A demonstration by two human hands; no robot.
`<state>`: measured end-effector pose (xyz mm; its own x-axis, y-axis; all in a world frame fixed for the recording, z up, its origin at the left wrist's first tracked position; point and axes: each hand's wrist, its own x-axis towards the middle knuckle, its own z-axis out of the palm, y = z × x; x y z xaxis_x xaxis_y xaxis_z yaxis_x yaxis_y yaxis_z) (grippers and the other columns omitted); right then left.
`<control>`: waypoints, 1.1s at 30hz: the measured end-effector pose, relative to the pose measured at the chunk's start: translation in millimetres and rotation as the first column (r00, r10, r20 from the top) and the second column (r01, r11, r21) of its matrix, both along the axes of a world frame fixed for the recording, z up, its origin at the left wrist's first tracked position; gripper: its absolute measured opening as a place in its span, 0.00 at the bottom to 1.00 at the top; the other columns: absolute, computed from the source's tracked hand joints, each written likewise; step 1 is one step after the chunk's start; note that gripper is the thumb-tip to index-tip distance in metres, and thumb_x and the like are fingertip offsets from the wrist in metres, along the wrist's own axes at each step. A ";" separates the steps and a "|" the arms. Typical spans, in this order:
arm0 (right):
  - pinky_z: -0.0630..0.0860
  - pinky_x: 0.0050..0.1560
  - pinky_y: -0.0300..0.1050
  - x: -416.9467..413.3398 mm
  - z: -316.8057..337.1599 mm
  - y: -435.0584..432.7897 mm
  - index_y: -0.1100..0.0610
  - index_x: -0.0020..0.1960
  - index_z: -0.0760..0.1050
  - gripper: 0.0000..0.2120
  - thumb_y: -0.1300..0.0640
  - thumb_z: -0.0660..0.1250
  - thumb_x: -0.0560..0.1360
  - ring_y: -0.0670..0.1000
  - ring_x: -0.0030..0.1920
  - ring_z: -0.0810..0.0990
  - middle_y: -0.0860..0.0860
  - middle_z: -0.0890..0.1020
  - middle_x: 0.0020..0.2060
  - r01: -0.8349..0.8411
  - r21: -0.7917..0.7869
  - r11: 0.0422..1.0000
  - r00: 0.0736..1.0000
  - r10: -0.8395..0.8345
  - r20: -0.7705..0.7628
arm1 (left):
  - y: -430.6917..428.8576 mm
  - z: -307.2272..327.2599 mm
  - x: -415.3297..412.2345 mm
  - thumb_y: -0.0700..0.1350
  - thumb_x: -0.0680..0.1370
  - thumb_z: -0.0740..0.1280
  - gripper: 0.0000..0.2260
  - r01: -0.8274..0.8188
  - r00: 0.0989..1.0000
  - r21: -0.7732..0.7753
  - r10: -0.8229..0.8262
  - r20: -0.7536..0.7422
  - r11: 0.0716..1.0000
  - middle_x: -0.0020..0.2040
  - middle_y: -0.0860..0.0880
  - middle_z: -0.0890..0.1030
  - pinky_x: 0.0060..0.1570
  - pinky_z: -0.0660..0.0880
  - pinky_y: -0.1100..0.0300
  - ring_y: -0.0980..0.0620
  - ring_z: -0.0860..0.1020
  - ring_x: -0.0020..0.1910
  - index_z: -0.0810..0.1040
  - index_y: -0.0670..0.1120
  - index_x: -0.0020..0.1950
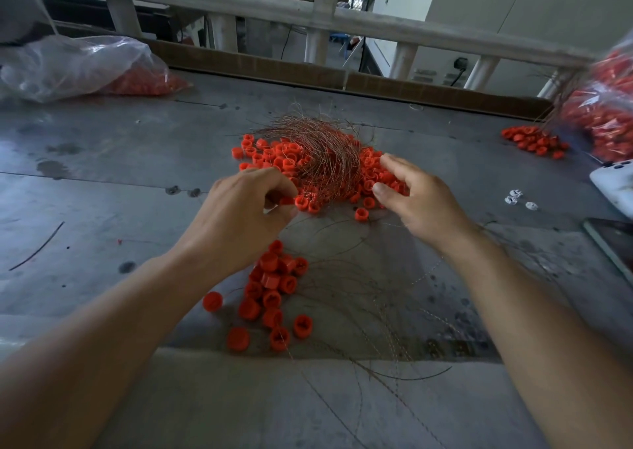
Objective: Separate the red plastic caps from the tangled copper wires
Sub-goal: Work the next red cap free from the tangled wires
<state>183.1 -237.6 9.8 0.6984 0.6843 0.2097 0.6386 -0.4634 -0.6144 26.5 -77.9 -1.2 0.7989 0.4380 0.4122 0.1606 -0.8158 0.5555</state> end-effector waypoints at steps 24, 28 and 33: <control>0.76 0.49 0.43 -8.5 24.4 -8.8 0.52 0.45 0.71 0.09 0.65 0.66 0.73 0.48 0.44 0.80 0.46 0.78 0.40 0.069 0.838 0.541 0.985 -0.169 0.028 | -4.9 10.4 -7.4 0.36 0.69 0.73 0.14 0.123 0.990 -0.470 -0.076 0.117 0.874 0.39 0.54 0.82 0.41 0.78 0.67 0.57 0.82 0.36 0.79 0.56 0.39; 0.79 0.47 0.48 -10.9 31.9 -14.3 0.53 0.45 0.68 0.11 0.69 0.60 0.73 0.45 0.39 0.81 0.51 0.74 0.41 0.090 0.888 0.451 0.988 -0.154 -0.021 | -8.1 13.1 -8.4 0.34 0.67 0.73 0.16 0.157 0.985 -0.506 -0.095 0.146 0.848 0.40 0.53 0.83 0.44 0.78 0.68 0.57 0.82 0.39 0.79 0.56 0.40; 0.78 0.42 0.41 -23.1 38.4 -15.5 0.54 0.55 0.67 0.16 0.70 0.61 0.74 0.46 0.39 0.81 0.48 0.79 0.40 -0.088 0.826 0.557 0.994 0.002 0.105 | -13.7 19.5 -11.3 0.33 0.64 0.73 0.14 0.271 0.957 -0.579 -0.153 0.244 0.769 0.38 0.52 0.83 0.41 0.78 0.68 0.56 0.81 0.38 0.79 0.51 0.41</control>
<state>159.9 -253.1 48.2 0.6224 0.2078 0.7546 0.7109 0.2534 -0.6561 15.2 -91.6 18.3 0.8427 0.4700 0.2624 -0.1224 -0.3074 0.9437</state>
